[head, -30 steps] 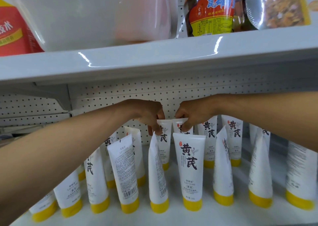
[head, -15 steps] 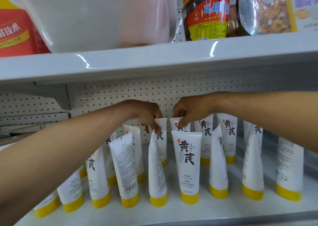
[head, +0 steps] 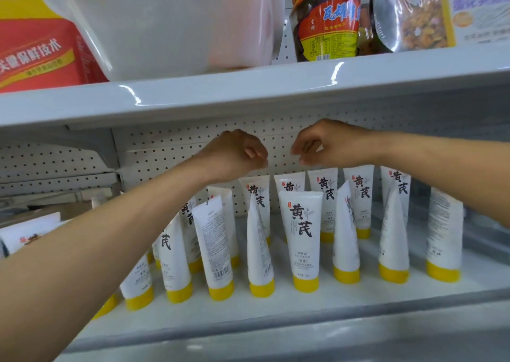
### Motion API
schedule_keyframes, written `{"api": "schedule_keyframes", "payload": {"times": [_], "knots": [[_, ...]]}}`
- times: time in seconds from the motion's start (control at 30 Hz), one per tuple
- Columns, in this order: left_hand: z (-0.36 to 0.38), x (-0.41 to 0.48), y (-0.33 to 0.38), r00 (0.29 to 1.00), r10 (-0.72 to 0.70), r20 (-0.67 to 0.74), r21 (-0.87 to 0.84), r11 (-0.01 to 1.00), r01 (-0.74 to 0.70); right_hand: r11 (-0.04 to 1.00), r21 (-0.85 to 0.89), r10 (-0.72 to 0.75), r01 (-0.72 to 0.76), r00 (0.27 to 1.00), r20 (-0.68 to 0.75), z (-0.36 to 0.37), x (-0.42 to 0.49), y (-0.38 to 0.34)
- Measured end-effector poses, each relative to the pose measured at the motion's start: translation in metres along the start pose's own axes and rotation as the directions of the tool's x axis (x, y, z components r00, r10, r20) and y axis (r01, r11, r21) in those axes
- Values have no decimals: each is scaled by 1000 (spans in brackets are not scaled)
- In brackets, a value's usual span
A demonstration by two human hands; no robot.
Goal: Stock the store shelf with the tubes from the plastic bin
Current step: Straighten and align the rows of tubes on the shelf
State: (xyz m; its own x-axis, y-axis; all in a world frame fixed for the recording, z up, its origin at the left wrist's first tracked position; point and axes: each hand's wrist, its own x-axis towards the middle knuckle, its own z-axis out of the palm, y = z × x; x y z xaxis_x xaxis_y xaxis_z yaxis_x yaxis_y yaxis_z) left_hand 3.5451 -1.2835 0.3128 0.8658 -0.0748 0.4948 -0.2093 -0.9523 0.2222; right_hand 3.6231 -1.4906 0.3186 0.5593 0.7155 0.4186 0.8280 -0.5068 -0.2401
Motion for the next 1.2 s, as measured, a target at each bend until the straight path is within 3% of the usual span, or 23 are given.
{"api": "schedule_keyframes", "payload": {"times": [0.2, 0.3, 0.47, 0.6, 0.7, 0.8, 0.93, 1.2], "knots": [[-4, -52, 40, 987, 26, -158, 55, 998, -18, 998, 39, -31, 39, 981, -193, -17, -57, 1], [4, -81, 74, 967, 40, -252, 88, 996, -18, 995, -33, -104, 98, 951, -291, -25, -93, 6], [47, -125, 136, 901, 5, -435, -94, 994, -51, 985, -62, -168, 159, 850, -499, -37, -155, 27], [93, -137, 172, 907, -56, -417, -260, 964, -60, 990, -3, -116, 139, 814, -569, -31, -198, 50], [134, -132, 192, 923, -155, -353, -407, 914, -3, 977, 189, 34, 98, 803, -594, -10, -218, 68], [178, -124, 201, 931, -217, -292, -442, 895, 70, 922, 388, 224, 13, 800, -557, 16, -233, 84], [212, -98, 203, 906, -266, -329, -331, 931, 154, 874, 433, 376, -223, 873, -310, 45, -236, 107], [236, -69, 193, 836, -390, -386, -323, 906, 274, 822, 488, 360, -294, 932, -45, 60, -213, 124]]}}
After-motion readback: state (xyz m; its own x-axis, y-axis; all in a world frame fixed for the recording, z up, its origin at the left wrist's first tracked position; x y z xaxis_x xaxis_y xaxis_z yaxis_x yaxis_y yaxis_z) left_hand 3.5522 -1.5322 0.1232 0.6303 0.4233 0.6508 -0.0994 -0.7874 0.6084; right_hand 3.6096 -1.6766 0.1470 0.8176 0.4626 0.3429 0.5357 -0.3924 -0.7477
